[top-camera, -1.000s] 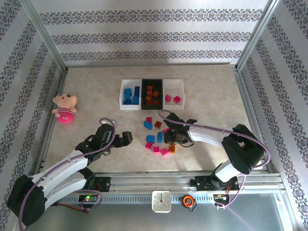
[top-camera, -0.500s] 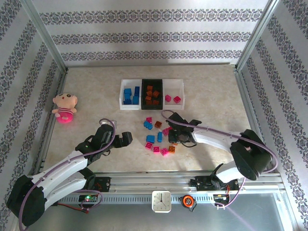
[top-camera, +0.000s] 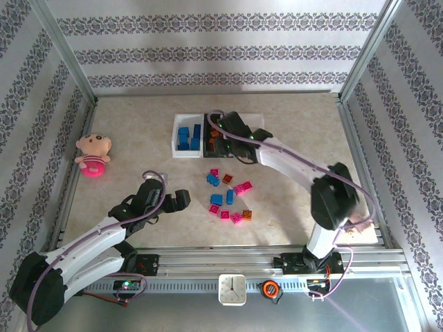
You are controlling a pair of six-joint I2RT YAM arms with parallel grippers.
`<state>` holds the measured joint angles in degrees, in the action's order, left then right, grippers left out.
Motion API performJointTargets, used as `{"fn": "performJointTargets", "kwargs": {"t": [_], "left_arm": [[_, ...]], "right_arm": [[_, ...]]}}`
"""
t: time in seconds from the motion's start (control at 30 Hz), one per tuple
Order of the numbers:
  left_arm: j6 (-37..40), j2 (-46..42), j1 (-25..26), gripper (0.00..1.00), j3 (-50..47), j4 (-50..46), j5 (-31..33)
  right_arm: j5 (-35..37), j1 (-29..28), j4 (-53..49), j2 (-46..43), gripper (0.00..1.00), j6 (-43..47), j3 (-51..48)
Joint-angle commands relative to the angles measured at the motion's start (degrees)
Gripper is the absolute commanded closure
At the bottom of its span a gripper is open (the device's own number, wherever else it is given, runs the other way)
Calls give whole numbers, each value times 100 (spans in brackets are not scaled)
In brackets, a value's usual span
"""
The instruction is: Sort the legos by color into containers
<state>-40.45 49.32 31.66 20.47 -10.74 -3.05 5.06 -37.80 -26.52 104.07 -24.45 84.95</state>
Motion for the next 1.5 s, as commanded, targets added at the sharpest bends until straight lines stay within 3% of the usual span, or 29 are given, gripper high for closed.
{"fn": "performJointTargets", "kwargs": {"t": [0.0,0.23,0.43,0.6,0.97,1.2,1.33,1.47], "left_arm": [[-65,-127,16,0,5,-127,-95],[-54,-240,16,0,36,-218,-112],[-30,-331,22,0,61,-299,-116],[20,-344,16,0,123,-338,-110],[111,-175,6,0,128,-106,-193],[91,130,5,0,203,13,-232],[59,96,-2,0,153,25,-199],[52,79,6,0,134,19,-185]], "right_arm": [[510,153,-181,897,67,545,893],[680,404,-868,2387,64,652,2668],[618,397,-885,2298,38,612,2783],[449,359,-619,1329,33,488,1892],[-131,100,-310,-1668,31,117,-2256],[-132,-130,-620,-1759,32,241,-3030],[94,-133,-652,-1553,45,246,-3196],[258,-134,-616,-1250,45,290,-3201]]}}
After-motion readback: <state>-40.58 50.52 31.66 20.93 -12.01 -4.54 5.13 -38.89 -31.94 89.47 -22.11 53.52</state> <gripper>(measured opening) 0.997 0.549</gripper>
